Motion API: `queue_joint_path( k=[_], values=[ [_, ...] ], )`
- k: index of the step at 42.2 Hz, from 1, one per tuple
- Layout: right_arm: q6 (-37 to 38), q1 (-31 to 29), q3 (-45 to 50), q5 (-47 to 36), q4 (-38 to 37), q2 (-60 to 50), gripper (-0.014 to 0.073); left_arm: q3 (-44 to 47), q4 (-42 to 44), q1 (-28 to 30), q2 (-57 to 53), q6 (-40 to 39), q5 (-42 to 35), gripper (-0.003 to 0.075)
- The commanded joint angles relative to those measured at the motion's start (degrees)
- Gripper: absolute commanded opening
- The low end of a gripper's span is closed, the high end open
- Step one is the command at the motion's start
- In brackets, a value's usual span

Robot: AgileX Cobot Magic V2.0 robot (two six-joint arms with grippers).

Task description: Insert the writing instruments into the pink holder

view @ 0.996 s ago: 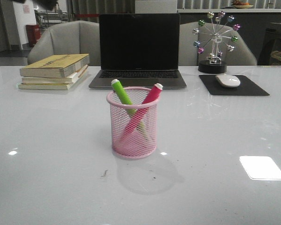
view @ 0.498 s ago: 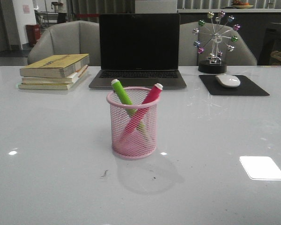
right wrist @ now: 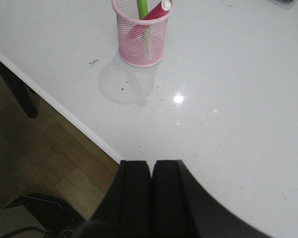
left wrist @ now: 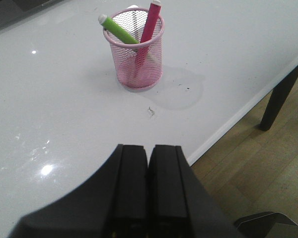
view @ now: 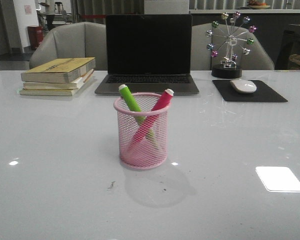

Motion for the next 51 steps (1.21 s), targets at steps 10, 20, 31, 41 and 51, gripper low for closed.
queue_joint_path(
  k=[10, 20, 31, 41, 51],
  values=[
    [-0.21, -0.09, -1.54, -3.79, -0.62, 0.13, 0.0057, -1.49, -0.05, -0.31, -0.39, 0.01, -4.33, 0.0091],
    [-0.21, -0.09, -1.54, -3.69, -0.62, 0.13, 0.0057, 4.27, 3.09, 10.86, -11.17, 0.45, -11.13, 0.0092],
    [-0.21, -0.09, -1.54, -3.69, -0.62, 0.13, 0.0057, 21.27, 0.16, 32.70, -26.66, 0.45, -30.78, 0.0092],
    [-0.21, -0.09, -1.54, -3.69, -0.62, 0.13, 0.0057, 30.93, -4.59, 37.11, -32.09, 0.45, -42.20, 0.0091],
    [-0.21, -0.09, -1.54, -3.64, -0.62, 0.13, 0.0057, 30.76, -4.62, 36.37, -31.97, 0.45, -42.89, 0.0091]
  ],
)
